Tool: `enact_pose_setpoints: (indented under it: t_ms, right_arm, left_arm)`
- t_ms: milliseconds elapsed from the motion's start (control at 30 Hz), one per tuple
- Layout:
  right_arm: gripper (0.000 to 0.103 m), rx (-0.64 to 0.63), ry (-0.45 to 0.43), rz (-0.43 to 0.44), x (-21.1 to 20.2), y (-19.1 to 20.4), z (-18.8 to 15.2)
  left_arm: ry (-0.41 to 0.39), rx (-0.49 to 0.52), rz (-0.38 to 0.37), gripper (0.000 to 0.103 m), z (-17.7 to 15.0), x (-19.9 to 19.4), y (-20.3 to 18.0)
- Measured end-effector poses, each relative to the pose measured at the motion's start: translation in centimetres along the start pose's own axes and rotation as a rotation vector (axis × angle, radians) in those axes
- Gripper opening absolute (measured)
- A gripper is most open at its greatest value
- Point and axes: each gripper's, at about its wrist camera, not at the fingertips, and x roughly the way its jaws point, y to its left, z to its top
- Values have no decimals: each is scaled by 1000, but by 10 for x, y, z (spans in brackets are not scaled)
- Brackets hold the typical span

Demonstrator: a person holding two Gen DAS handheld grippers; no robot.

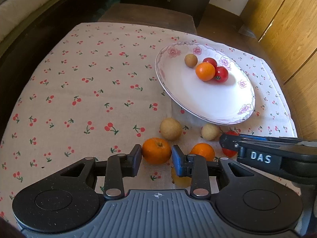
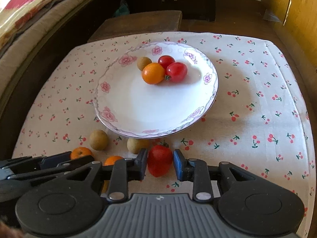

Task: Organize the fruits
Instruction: 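Lift both held fruits off the cloth and carry them toward the white bowl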

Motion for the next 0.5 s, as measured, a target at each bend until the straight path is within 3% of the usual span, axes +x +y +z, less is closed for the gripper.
enact_pose_setpoints:
  t_ms: [500]
  right_arm:
    - [29,-69,2,-50,2,4,-5]
  left_arm:
    - [8,13,10,41,-1,6,-4]
